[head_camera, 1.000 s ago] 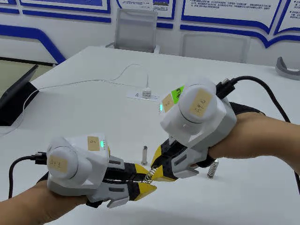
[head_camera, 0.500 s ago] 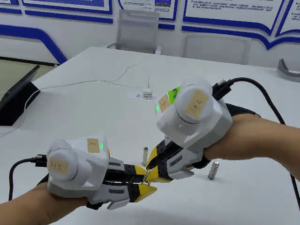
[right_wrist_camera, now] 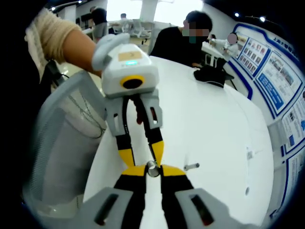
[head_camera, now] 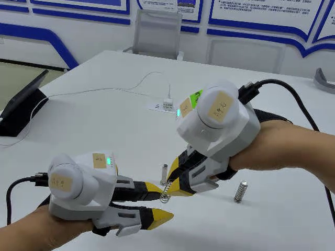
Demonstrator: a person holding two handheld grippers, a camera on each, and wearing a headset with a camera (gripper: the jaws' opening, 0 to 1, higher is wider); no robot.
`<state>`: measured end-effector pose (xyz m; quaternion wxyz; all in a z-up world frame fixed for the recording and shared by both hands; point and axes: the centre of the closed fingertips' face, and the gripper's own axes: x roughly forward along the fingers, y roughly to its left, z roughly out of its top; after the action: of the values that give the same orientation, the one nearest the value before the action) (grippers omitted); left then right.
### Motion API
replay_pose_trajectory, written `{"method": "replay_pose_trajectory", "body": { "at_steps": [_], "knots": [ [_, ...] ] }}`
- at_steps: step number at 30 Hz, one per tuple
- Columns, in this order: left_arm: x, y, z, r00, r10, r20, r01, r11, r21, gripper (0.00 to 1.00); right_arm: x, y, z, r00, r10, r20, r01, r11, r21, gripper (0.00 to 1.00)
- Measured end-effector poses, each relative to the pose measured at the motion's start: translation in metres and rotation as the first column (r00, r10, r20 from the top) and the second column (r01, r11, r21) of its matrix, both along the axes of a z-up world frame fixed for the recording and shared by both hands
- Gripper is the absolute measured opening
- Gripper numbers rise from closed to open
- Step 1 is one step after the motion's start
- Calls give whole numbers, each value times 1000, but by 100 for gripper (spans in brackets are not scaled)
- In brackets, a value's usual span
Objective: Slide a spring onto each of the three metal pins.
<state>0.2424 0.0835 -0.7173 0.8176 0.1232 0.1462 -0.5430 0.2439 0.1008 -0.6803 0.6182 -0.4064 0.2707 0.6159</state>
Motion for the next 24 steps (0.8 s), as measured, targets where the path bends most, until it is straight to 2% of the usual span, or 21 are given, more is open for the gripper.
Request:
{"method": "replay_pose_trajectory", "body": {
  "at_steps": [13, 24],
  "knots": [
    [6, 17, -2, 997, 70, -12, -71, 997, -24, 34, 30, -6, 10, 998, -49, 26, 49, 999, -5, 12],
    [6, 26, -5, 994, 111, -25, -112, 993, -32, 40, 68, -2, 11, 994, -85, 70, 88, 996, -30, 12]
  ]
}}
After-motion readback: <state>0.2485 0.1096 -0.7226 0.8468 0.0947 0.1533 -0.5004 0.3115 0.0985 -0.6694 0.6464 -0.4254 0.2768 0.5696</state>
